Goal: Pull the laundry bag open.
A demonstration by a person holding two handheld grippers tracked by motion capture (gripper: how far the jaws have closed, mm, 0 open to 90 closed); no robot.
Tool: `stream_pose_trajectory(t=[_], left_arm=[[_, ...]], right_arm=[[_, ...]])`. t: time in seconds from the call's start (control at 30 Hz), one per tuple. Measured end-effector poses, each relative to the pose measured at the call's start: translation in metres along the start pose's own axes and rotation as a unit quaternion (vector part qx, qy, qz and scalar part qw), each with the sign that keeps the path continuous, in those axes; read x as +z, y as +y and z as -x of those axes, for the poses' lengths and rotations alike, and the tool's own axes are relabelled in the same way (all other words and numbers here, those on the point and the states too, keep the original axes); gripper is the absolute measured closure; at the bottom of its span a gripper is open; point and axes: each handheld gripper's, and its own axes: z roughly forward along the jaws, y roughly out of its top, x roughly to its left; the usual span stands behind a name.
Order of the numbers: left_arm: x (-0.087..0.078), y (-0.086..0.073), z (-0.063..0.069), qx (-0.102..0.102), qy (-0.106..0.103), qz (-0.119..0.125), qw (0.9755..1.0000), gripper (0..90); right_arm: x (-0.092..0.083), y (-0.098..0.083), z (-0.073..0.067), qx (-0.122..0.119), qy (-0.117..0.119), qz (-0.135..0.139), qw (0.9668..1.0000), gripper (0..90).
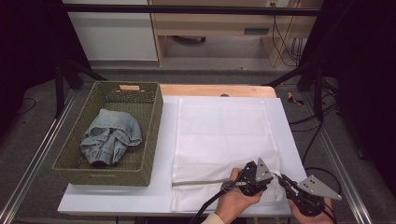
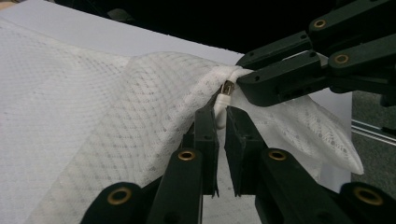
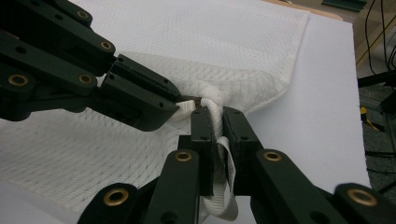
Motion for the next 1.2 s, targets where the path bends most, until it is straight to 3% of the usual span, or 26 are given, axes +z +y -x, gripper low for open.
stream_pose_trajectory(t=[0.37,0.53,0.67,1.2], left_arm=[[0.008,0.001,-0.004,0.01,-0.005,-0.013,0.9999,78.0],[0.011,0.0,-0.003,0.004,-0.001,-0.007,1.0,77.5],[0.011,0.001,-0.002,0.016,0.007,-0.009,0.9998,77.7],[0.012,-0.001,0.002,0.007,0.014,-0.005,0.9999,79.9]], right_arm=[[0.001,0.0,-0.002,-0.005,0.003,-0.002,1.0,83.8],[0.001,0.0,-0.002,-0.008,0.003,-0.004,1.0,83.9],[0.001,0.0,-0.002,-0.006,0.004,-0.005,1.0,84.0],[0.001,0.0,-0.001,0.0,0.001,-0.011,0.9999,84.0]])
